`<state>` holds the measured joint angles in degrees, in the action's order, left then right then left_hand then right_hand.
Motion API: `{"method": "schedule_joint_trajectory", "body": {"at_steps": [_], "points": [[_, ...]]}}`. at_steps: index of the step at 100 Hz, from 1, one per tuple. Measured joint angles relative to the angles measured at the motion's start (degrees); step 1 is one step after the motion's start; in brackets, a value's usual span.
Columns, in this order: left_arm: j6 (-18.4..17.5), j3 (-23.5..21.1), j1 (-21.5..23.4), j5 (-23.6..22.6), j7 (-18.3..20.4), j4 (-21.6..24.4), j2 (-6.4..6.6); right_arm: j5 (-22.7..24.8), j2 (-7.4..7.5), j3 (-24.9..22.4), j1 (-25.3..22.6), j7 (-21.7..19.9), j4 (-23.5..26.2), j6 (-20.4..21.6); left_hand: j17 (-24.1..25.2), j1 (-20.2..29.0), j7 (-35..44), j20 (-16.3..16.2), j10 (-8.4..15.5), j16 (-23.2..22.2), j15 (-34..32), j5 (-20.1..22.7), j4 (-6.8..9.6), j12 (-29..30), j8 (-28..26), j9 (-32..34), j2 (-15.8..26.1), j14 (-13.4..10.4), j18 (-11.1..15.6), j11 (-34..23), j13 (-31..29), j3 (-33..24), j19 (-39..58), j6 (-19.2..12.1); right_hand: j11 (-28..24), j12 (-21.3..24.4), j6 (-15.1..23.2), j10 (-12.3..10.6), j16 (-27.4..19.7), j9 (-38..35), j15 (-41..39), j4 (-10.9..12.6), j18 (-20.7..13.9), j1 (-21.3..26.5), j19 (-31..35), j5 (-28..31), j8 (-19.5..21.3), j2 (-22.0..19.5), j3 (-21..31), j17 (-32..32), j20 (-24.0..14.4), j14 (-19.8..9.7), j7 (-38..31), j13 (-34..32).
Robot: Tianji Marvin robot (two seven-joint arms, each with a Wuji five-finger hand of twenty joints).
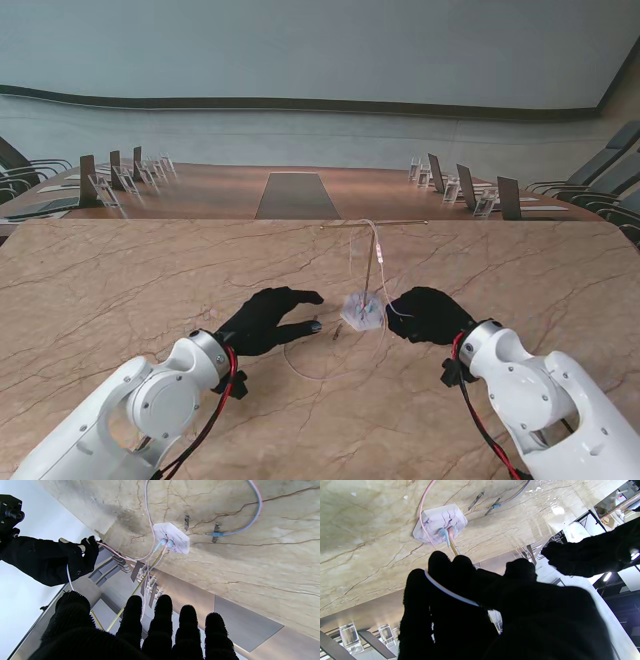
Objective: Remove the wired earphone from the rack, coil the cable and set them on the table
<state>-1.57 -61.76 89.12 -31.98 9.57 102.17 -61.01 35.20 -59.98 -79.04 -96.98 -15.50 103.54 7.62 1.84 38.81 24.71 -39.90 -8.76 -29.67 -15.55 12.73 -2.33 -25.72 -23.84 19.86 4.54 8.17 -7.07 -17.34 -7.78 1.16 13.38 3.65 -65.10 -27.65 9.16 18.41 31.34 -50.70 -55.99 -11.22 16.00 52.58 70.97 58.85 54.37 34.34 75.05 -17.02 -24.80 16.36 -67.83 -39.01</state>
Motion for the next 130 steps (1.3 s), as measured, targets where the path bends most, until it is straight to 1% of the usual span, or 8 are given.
{"method": "schedule_joint_trajectory", "body": {"at_steps": [18, 33, 57, 64, 71, 82, 107, 130], "points": [[0.85, 3.63, -3.68, 2.36, -0.21, -1.89, -0.26, -0.10, 0.11, 0.46, -0.32, -0.77, 0.45, -0.15, -0.30, 1.57, 1.27, -4.89, -0.03, -9.45, -9.01, 0.00, 0.00, -9.42, -2.06, 0.04, 0.45, 1.21, -0.06, -5.63, 0.00, 0.00, 7.33, 0.91, -0.15, -0.02, 0.02, 0.04, 0.00, -0.10, -0.62, 0.00, 0.49, 0.00, 0.82, -0.01, -0.20, 0.41, 0.09, 0.00, -0.16, 0.19, -0.02, -0.40], [1.40, 5.74, -6.36, 3.67, -0.18, -3.36, -0.75, -0.18, 0.20, 0.57, -0.72, -1.45, 0.96, -0.22, 1.01, 2.20, 2.01, -6.44, -0.05, -18.49, -18.46, 0.79, 0.00, -14.66, -2.69, 0.04, 0.45, 2.52, -0.06, -9.00, -0.02, 0.00, 21.97, 2.52, -0.15, -0.03, 0.03, 0.13, 0.00, -0.10, -0.69, 0.00, 0.58, 0.00, 0.88, -0.01, -0.23, 0.41, 0.25, 0.00, -0.21, 0.27, -0.02, -0.42], [2.46, 9.00, -10.45, 5.82, -0.20, -5.93, -1.37, -0.20, 0.38, 0.49, -1.80, -2.35, 1.87, -0.24, 1.29, 2.20, 2.04, -7.74, -0.62, -24.27, -26.78, 0.80, 0.00, -18.93, -2.71, 0.09, 0.45, 3.66, -0.07, -12.37, -0.61, 0.00, 39.45, 2.53, -0.20, -0.03, 0.03, 0.17, 0.00, -0.10, -1.10, 0.00, 0.63, 0.00, 0.92, -0.03, -0.31, 0.41, 0.32, 0.00, -0.81, 0.32, -0.03, -0.42], [3.41, 9.82, -11.56, 6.14, -0.21, -6.51, -1.58, -0.23, 0.43, 0.48, -2.13, -2.63, 2.09, -0.31, 1.58, 2.20, 2.55, -11.32, -1.67, -30.89, -34.85, 0.83, 0.00, -24.86, -2.80, 1.46, 0.45, 3.80, -0.02, -17.68, -3.05, 0.00, 47.38, 2.60, -0.24, -0.03, 0.04, 0.18, 0.00, -0.10, -1.17, 0.00, 0.64, 0.00, 0.98, -0.03, -0.31, 0.41, 0.33, 0.00, -0.82, 0.33, -0.03, -0.42], [4.59, 10.81, -12.77, 6.55, -0.20, -7.11, -1.73, -0.27, 0.48, 0.52, -2.33, -2.96, 2.22, -0.40, 1.80, 2.21, 3.14, -12.95, -1.90, -33.85, -37.49, 0.84, 0.00, -27.60, -3.45, 1.39, 0.45, 3.81, 0.07, -18.92, -3.14, 0.00, 50.37, 2.96, -0.25, -0.03, 0.03, 0.18, 0.00, -0.10, -1.19, 0.00, 0.65, 0.00, 1.00, -0.03, -0.32, 0.41, 0.33, 0.00, -0.82, 0.33, -0.03, -0.42], [5.02, 11.97, -14.43, 7.93, -0.02, -8.37, -2.05, -0.40, 0.59, 0.73, -2.38, -3.43, 2.24, -0.64, 1.71, 2.27, 3.59, -13.77, -1.90, -34.05, -37.75, 0.84, 0.00, -27.69, -4.17, 1.39, 0.45, 4.40, 0.31, -18.92, -3.15, 0.00, 52.60, 2.96, -0.25, -0.03, 0.04, 0.19, 0.00, -0.10, -1.21, 0.00, 0.65, 0.00, 1.01, -0.04, -0.32, 0.41, 0.33, -0.01, -0.82, 0.34, -0.03, -0.42], [5.02, 13.57, -16.41, 9.70, -1.16, -10.28, -2.93, -1.02, 0.82, 1.80, -2.37, -4.33, 2.37, -1.70, -1.04, 2.27, 3.60, -19.27, -1.91, -32.54, -35.86, 0.84, 0.00, -25.47, -4.17, 1.39, 0.45, 4.69, 1.26, -17.77, -3.61, 0.01, 58.87, 2.98, -0.27, -0.03, 0.04, 0.19, 0.00, -0.10, -1.23, 0.00, 0.65, 0.00, 1.02, -0.67, -0.35, 0.41, 0.34, -0.01, -0.83, 0.35, -0.06, -0.42], [4.20, 14.53, -17.77, 11.72, -1.54, -10.79, -3.41, -1.05, 0.86, 3.09, -2.48, -4.38, 2.37, -2.96, -1.05, 2.22, 3.60, -19.38, -1.91, -31.08, -33.78, 0.84, 0.00, -23.84, -3.96, 1.39, 0.45, 4.74, 1.27, -16.11, -3.61, 0.03, 58.90, 3.41, -0.27, -0.03, 0.04, 0.20, 0.00, -0.10, -1.24, 0.00, 0.66, 0.00, 1.03, -0.70, -0.82, 0.41, 0.34, -0.01, -0.83, 0.35, -0.13, -0.42]]}}
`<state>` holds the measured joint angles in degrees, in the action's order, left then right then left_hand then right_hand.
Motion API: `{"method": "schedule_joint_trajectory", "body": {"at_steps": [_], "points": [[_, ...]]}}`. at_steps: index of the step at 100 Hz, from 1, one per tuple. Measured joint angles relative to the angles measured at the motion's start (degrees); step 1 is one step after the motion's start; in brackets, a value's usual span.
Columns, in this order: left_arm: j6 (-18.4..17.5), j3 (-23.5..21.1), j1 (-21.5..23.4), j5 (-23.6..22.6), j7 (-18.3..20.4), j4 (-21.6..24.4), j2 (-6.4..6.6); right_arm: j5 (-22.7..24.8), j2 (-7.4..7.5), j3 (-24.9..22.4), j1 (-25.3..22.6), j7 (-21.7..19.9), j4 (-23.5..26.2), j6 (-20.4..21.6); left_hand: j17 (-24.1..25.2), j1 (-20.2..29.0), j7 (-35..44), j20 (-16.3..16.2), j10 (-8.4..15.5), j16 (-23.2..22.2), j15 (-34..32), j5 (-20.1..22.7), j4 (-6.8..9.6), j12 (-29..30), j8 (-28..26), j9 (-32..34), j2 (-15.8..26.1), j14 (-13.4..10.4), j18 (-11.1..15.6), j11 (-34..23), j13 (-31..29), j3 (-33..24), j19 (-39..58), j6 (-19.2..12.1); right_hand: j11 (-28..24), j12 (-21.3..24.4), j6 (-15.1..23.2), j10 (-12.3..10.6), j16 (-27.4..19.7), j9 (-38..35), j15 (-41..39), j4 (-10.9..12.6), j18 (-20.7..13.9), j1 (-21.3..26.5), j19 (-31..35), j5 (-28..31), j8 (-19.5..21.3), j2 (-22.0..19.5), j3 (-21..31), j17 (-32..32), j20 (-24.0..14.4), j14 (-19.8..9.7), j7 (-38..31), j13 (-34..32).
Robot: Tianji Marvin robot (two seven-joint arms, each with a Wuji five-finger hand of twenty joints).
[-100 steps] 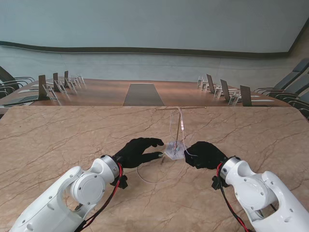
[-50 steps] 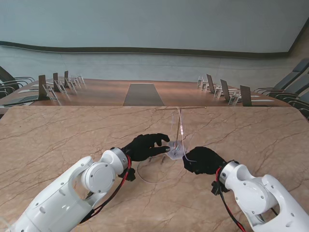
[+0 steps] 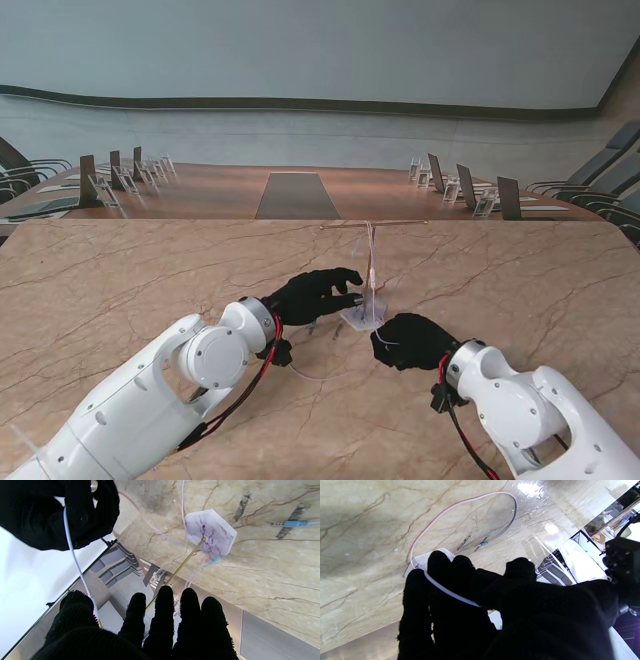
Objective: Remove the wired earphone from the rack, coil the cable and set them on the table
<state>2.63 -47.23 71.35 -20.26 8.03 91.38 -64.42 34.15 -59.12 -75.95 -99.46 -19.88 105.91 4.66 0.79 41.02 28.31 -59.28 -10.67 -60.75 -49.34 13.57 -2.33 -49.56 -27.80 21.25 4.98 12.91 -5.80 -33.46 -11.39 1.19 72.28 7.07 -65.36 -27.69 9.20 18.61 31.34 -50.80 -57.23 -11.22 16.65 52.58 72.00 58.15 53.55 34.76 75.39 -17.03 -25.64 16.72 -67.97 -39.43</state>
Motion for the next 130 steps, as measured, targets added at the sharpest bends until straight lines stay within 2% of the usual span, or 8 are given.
{"method": "schedule_joint_trajectory", "body": {"at_steps": [32, 59, 65, 72, 87, 100, 109, 130], "points": [[0.07, 1.00, -1.56, 2.24, -0.45, -0.17, -0.81, -0.35, 0.00, 0.76, -0.22, -0.53, -0.01, -0.59, 0.75, -1.20, -0.42, 2.84, -0.50, 2.79, 3.13, -0.48, 0.00, 1.87, 1.04, 0.00, 0.66, 0.22, -0.07, 1.46, 0.00, 0.08, -1.27, 1.04, -0.01, 0.00, 0.00, 0.01, 0.00, 0.00, -0.01, 0.00, 0.00, 0.00, 0.01, 0.00, -0.05, 0.00, 0.00, 0.00, 0.00, 0.01, -0.46, 0.00], [0.51, 2.08, -2.69, 3.16, -0.67, -0.48, -1.19, -0.93, 0.17, 1.89, -0.22, -0.86, -0.01, -1.26, 0.75, -1.20, -0.55, 3.57, -0.51, 3.48, 3.61, -0.49, 0.00, 1.92, 1.32, 0.03, 0.66, 0.26, -0.14, 1.97, 0.00, 0.08, -1.44, 1.41, -0.02, 0.00, 0.00, 0.01, 0.00, 0.00, -0.02, 0.00, 0.00, 0.00, 0.01, 0.00, -0.05, 0.00, 0.01, 0.00, -0.01, 0.01, -0.53, 0.00], [0.51, 2.34, -3.00, 3.44, -0.71, -0.79, -1.31, -0.97, 0.17, 2.07, -0.26, -0.86, -0.01, -1.55, 0.75, -0.17, -0.55, 3.85, -0.51, 3.87, 3.63, -0.49, 0.00, 1.93, 1.32, 0.36, 0.66, 0.26, -0.14, 1.98, 0.00, 0.09, -2.00, -0.75, -0.02, 0.00, 0.00, 0.02, 0.00, 0.00, -0.02, 0.00, 0.00, 0.00, 0.01, 0.00, -0.06, 0.00, 0.01, 0.00, -0.01, 0.01, -0.53, 0.00], [0.49, 2.53, -3.23, 3.60, -1.10, -1.10, -1.50, -0.94, 0.17, 2.13, -0.36, -0.88, 0.02, -1.75, 0.75, 2.20, 1.46, 3.95, -0.52, 3.92, 3.66, -0.05, 0.00, 1.93, -0.42, 1.92, 0.66, 0.26, -0.18, 1.98, 0.00, 0.07, -2.02, -1.89, -0.03, 0.00, 0.00, 0.02, 0.00, 0.00, -0.02, 0.00, 0.00, 0.00, 0.01, 0.00, -0.06, 0.00, 0.01, 0.00, -0.01, 0.01, -0.53, 0.00], [0.44, 2.70, -3.40, 3.39, -1.46, -1.22, -1.67, -0.74, 0.17, 2.13, -0.50, -1.33, 0.18, -1.97, 0.69, 9.89, 9.54, 4.44, -0.24, 3.92, 2.56, 0.03, 0.00, 0.55, -7.56, 3.16, 0.66, 0.26, -0.31, -0.35, -1.26, 0.11, -2.04, -6.10, -0.03, 0.00, 0.00, 0.02, -0.01, 0.00, -0.03, 0.00, 0.00, 0.00, 0.01, 0.00, -0.07, 0.00, 0.01, 0.00, -0.01, 0.01, -0.53, 0.00], [0.13, 2.82, -3.40, 1.92, -2.32, -1.22, -1.74, -0.69, 0.23, 2.15, -0.46, -2.13, 0.34, -2.38, -0.82, 13.61, 16.37, 4.44, 0.45, 2.62, 0.33, 0.76, 0.00, -3.50, -12.45, 6.76, 0.50, 0.26, -1.15, -4.75, -4.44, 0.19, -1.75, -12.43, -0.02, 0.00, 0.00, 0.02, -0.08, 0.00, -0.03, 0.00, 0.00, 0.00, 0.01, 0.00, -0.07, 0.00, 0.01, 0.00, -0.01, 0.01, -0.54, 0.00], [-0.07, 2.85, -3.40, 0.89, -2.38, -1.22, -1.75, -0.69, 0.36, 2.49, -0.34, -2.44, 0.35, -3.00, -0.84, 14.97, 19.22, 4.44, 0.48, 2.20, 0.22, 1.35, 0.00, -4.84, -14.56, 7.35, -0.39, 0.19, -1.25, -5.74, -4.53, 0.13, -1.64, -13.65, -0.03, 0.00, 0.00, 0.02, -0.30, 0.00, -0.03, 0.00, 0.00, 0.00, 0.01, -0.04, -0.08, 0.00, 0.01, 0.00, -0.01, 0.01, -0.54, 0.00], [-0.11, 2.97, -3.40, 0.98, -2.59, -1.22, -1.74, -0.69, 0.44, 3.32, -0.07, -2.73, 0.19, -4.26, -2.40, 20.48, 25.16, 4.44, 1.13, 2.08, -0.34, 2.68, 0.00, -7.12, -18.81, 10.25, -1.30, -0.03, -1.47, -7.93, -6.61, 0.57, -1.38, -13.73, -0.02, 0.04, 0.00, 0.03, -0.61, 0.00, -0.03, 0.00, 0.00, 0.00, 0.01, -1.37, -0.71, 0.00, 0.01, 0.07, -0.01, 0.01, -0.54, 0.00]]}}
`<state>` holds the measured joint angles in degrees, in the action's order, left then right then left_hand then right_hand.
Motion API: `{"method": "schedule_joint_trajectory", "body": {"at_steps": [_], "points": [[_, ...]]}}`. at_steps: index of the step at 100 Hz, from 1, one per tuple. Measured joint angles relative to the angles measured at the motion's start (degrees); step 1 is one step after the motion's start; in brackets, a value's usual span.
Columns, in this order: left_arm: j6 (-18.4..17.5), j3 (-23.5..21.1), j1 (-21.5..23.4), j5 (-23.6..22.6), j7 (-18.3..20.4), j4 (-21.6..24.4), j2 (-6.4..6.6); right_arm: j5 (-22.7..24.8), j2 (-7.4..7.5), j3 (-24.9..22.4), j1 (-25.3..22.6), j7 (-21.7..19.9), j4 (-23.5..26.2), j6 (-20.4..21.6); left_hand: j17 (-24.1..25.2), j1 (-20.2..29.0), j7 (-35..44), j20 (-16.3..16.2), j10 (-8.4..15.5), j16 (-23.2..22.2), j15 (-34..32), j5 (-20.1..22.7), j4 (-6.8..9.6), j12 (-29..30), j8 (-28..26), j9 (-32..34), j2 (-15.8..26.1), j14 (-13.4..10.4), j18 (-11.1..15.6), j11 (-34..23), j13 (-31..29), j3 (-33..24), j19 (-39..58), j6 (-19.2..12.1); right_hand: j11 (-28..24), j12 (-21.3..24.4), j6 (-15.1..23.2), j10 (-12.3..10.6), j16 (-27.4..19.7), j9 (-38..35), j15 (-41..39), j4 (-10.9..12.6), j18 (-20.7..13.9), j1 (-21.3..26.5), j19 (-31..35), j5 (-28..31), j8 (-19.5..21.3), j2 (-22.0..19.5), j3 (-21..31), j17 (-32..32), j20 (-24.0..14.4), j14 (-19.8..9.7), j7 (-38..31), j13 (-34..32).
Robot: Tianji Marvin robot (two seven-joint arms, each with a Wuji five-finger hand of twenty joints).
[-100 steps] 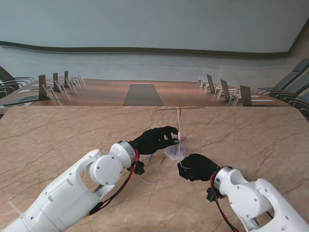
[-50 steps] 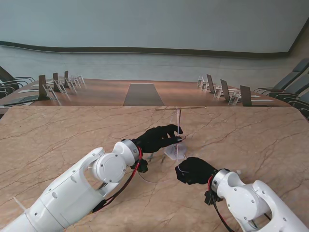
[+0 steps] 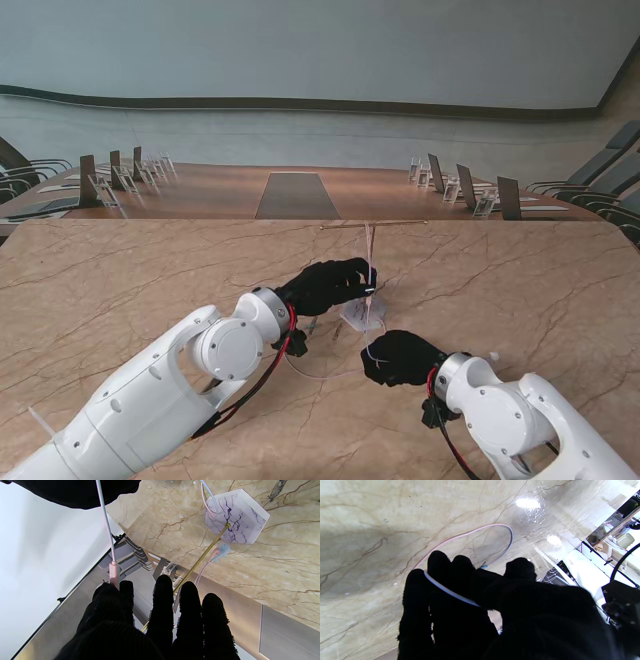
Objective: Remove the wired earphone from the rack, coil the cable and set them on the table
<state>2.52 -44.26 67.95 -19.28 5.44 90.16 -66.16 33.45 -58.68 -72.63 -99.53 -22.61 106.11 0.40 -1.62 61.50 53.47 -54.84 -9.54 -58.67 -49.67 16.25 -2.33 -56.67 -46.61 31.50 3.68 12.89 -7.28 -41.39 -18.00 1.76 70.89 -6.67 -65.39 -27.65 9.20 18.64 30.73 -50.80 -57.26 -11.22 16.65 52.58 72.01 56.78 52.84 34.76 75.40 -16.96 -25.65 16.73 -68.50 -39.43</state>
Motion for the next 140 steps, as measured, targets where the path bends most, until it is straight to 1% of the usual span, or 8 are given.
{"method": "schedule_joint_trajectory", "body": {"at_steps": [26, 32, 41, 48, 60, 86, 107, 140], "points": [[0.34, -0.01, 0.11, -2.15, 1.17, 0.63, 0.36, 1.07, 0.05, -0.10, 0.14, -1.06, 0.08, -0.63, -1.27, 7.19, 4.26, 0.09, 1.46, -0.01, -0.76, -1.48, -0.05, -6.03, 0.82, 2.09, 0.00, -0.68, -0.06, -0.66, -2.08, 0.16, 0.14, 8.10, 1.71, 3.06, -0.03, 0.10, -0.14, 4.49, 2.88, 0.17, -1.45, -0.02, -2.16, -8.17, -7.44, -2.57, -5.00, 3.86, 0.00, -0.36, 5.17, 3.95], [0.36, -0.06, 0.12, -2.56, 1.87, 0.92, 0.58, 0.90, 0.13, -0.12, 0.20, -1.78, 0.18, -1.11, -1.27, 7.20, 4.78, 0.18, 1.48, -0.01, -0.76, -1.48, -0.05, -6.70, 0.82, 2.10, 0.00, -0.75, -0.06, -0.66, -2.08, 0.16, 0.14, 8.14, 4.09, 4.25, -0.04, 0.10, -0.14, 7.48, 5.68, 2.20, -2.95, -1.21, -4.34, -12.53, -14.74, -5.32, -8.83, 5.75, 0.00, -1.32, 6.27, 6.16], [0.26, -0.26, 0.23, -2.49, 2.51, 1.23, 0.84, 0.81, 0.37, -0.34, 0.26, -4.37, 0.69, -2.08, -1.27, 7.21, 4.91, 0.79, 1.49, -0.01, -0.69, -1.48, -0.05, -7.18, 0.71, 2.45, 0.00, -0.89, -0.06, -0.66, -2.08, 0.16, 0.14, 8.15, 9.37, 4.22, 1.20, -0.83, -0.88, 14.51, 11.35, 6.59, -5.47, -4.34, -7.88, -23.48, -28.24, -11.42, -23.55, 8.31, 0.00, -3.31, 5.63, 11.75], [0.10, -0.53, 0.47, -2.36, 2.76, 1.41, 0.96, 0.84, 0.54, -0.67, 0.22, -5.31, 1.00, -2.32, -1.21, 7.21, 4.95, 1.17, 1.49, 0.01, -0.65, -1.48, -0.05, -7.50, 0.57, 2.45, 0.00, -0.94, -0.06, -0.66, -2.08, 0.16, 0.14, 8.15, 15.20, 4.21, -0.14, -2.83, -2.47, 21.96, 17.02, 5.80, -8.04, -12.23, -11.91, -31.84, -32.28, -14.47, -40.87, 11.18, 0.00, -5.69, 6.72, 16.67], [0.01, -1.14, 1.10, -2.50, 3.26, 1.88, 1.20, 1.31, 0.64, -1.90, -0.22, -6.03, 1.60, -2.30, -0.25, 7.21, 4.97, 3.19, 1.49, 0.06, -0.56, -1.48, -0.05, -8.14, -0.77, 2.45, 0.00, -1.31, -0.10, -0.66, -2.08, 0.16, -2.55, 8.68, 23.36, 7.09, -2.24, -6.44, -6.04, 32.81, 26.32, 6.40, -11.64, -22.02, -22.18, -41.09, -26.79, -17.80, -49.39, 15.39, 0.07, -10.00, 17.45, 23.33], [-0.28, -1.75, 2.12, -3.41, 5.03, 2.77, 2.06, 2.10, 0.66, -5.83, -2.20, -5.83, 2.41, -0.72, 0.89, 7.21, 5.00, 5.89, 1.51, 0.09, 0.14, -1.48, -0.05, -8.67, -2.24, 2.45, 0.00, -1.41, -0.52, -0.66, -2.10, 0.16, -7.24, 8.68, 33.49, 11.53, -2.88, -11.41, -12.93, 39.20, 39.83, 6.43, -21.50, -32.05, -36.64, -50.61, -29.81, -19.00, -54.06, 17.87, 4.11, -17.45, 24.43, 29.08], [-0.51, -1.87, 2.81, -3.69, 5.87, 3.34, 2.49, 1.02, 0.60, -8.27, -3.92, -5.05, 3.25, -0.47, 1.55, 7.21, 5.02, 7.20, 1.53, 0.24, 0.65, -1.48, -0.05, -8.76, -2.93, 2.38, 0.00, -1.45, -0.57, -0.66, -2.10, 0.16, -9.62, 8.68, 39.27, 13.50, -2.88, -12.45, -15.06, 39.36, 42.13, 6.44, -23.03, -36.35, -38.65, -50.63, -32.04, -20.86, -52.85, 18.73, 4.93, -18.56, 29.58, 30.56], [-0.49, -1.85, 3.84, -4.66, 7.57, 4.52, 3.19, -1.86, 0.26, -10.00, -3.97, -3.54, 3.24, -0.28, 3.19, 7.21, 5.02, 9.25, 1.60, 1.28, 3.02, -1.48, -0.05, -9.13, -3.63, 1.15, 0.00, -2.13, -0.58, 0.86, -0.03, 0.16, -14.13, 8.71, 39.95, 14.08, -3.02, -12.53, -15.52, 39.36, 42.66, 6.44, -23.11, -37.00, -38.97, -50.63, -32.33, -24.42, -52.74, 18.96, 5.39, -18.67, 30.66, 30.56]]}}
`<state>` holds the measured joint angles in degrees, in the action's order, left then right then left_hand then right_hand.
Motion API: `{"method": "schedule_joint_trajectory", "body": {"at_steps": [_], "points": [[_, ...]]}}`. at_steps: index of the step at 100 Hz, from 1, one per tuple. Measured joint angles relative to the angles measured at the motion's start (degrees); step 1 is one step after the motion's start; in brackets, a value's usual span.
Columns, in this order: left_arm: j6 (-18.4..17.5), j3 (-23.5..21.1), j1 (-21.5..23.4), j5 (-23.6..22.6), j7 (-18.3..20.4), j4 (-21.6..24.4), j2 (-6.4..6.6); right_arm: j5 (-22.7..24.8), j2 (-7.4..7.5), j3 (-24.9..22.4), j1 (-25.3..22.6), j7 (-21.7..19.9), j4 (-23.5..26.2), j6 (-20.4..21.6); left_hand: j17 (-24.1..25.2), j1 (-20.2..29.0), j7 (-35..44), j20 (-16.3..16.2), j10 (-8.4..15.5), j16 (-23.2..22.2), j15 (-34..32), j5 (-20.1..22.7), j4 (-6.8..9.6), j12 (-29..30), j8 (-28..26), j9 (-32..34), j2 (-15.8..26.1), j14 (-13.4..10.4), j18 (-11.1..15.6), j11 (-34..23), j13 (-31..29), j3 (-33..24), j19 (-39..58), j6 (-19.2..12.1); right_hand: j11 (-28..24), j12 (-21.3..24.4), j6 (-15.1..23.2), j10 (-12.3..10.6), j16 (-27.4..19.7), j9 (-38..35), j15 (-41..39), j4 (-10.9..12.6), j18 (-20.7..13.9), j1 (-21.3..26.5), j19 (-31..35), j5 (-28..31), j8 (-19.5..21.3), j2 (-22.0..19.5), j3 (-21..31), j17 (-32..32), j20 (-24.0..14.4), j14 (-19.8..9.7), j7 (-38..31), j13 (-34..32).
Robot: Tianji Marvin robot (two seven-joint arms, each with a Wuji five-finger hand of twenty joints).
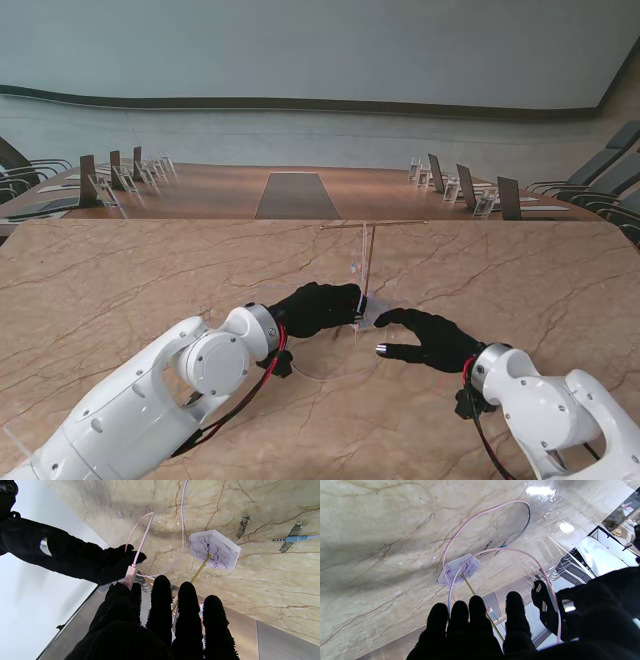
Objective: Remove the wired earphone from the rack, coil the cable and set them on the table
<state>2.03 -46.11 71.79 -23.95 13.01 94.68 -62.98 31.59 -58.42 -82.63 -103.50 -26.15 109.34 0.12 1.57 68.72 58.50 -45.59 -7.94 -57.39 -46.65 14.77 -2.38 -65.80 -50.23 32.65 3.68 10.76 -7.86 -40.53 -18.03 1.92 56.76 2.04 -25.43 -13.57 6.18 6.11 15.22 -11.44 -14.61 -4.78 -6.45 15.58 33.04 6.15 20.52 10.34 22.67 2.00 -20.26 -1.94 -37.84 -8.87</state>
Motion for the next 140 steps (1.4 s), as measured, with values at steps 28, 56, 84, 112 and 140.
{"method": "schedule_joint_trajectory", "body": {"at_steps": [28, 56, 84, 112, 140], "points": [[-0.04, -0.66, 1.28, -0.96, 0.51, 0.72, 0.34, -1.20, -0.75, -3.14, -0.21, 1.70, 0.36, 0.90, 0.55, 0.00, 0.00, 0.20, 0.08, 0.03, 0.11, 0.00, 0.00, -0.07, -0.60, 0.00, 0.00, -0.02, -0.01, 0.15, 0.01, 0.00, -1.08, 0.05, -3.79, -1.27, -0.60, 5.76, 5.03, -1.47, -7.19, 0.00, 10.67, -3.00, 5.22, -0.01, 0.22, -1.73, -0.16, -6.46, -2.71, 10.63, 2.06, -8.07], [-0.17, -0.77, 1.66, -1.27, 0.90, 0.96, 0.60, 1.30, -0.78, -6.53, -2.85, 2.08, 2.74, -0.94, 0.56, 0.00, 0.00, 0.20, 0.08, 0.03, 0.11, 0.00, 0.00, -0.08, -0.60, 0.00, 0.00, -0.02, -0.01, 0.16, 0.02, 0.00, -1.09, 0.06, -0.74, -1.35, 0.15, 4.57, 0.75, -6.32, -6.44, 0.00, 24.58, -5.63, 17.07, -0.01, -1.54, -1.75, 0.67, -16.13, 2.81, 19.89, 3.98, -13.57], [-0.17, -0.75, 1.86, -1.54, 1.22, 1.28, 0.76, 1.18, -0.78, -8.23, -4.73, 1.63, 4.11, -1.97, 0.57, 0.00, 0.00, 0.20, 0.08, 0.04, 0.12, 0.00, 0.00, -0.09, -0.60, 0.00, 0.00, -0.02, -0.02, 0.17, 0.02, 0.00, -1.15, 0.07, 7.29, 2.14, 1.28, -4.85, -3.93, -5.12, 3.45, 0.00, 15.43, -6.40, 1.98, -0.01, -2.10, -1.74, 0.67, 0.03, 9.58, 8.42, 1.71, 1.09], [-0.58, -1.84, 2.98, -2.62, 1.01, 1.96, 0.81, 0.35, -1.08, -9.02, -5.88, 4.28, 3.57, -0.40, 0.57, 0.00, 0.00, 0.21, 0.09, 0.04, 0.12, 0.00, 0.00, -0.09, -0.60, 0.01, 0.00, -0.02, -0.02, 0.17, 0.02, 0.00, -1.64, 0.07, 9.89, 2.97, 2.29, -1.84, -2.74, -6.52, 0.17, 0.00, 11.11, -6.40, -7.12, -0.01, -2.31, -1.74, 0.57, -4.50, -0.51, 3.93, -0.85, -0.47], [-0.58, -2.39, 4.56, -3.63, 1.22, 3.10, 1.15, -3.63, -0.96, -6.11, -1.62, 3.11, 0.29, 1.13, 0.57, 0.00, 0.00, 0.21, 0.09, 0.04, 0.11, 0.00, -0.01, -0.09, -0.60, 0.01, 0.00, -0.02, -0.02, 0.17, 0.02, 0.00, -1.64, 0.08, 3.98, 0.80, -0.01, 1.90, -2.66, -4.40, -0.15, 0.00, 4.37, -6.28, -9.71, 0.01, -2.31, -1.75, 0.57, -5.83, -1.22, 3.06, -0.93, -0.66]]}}
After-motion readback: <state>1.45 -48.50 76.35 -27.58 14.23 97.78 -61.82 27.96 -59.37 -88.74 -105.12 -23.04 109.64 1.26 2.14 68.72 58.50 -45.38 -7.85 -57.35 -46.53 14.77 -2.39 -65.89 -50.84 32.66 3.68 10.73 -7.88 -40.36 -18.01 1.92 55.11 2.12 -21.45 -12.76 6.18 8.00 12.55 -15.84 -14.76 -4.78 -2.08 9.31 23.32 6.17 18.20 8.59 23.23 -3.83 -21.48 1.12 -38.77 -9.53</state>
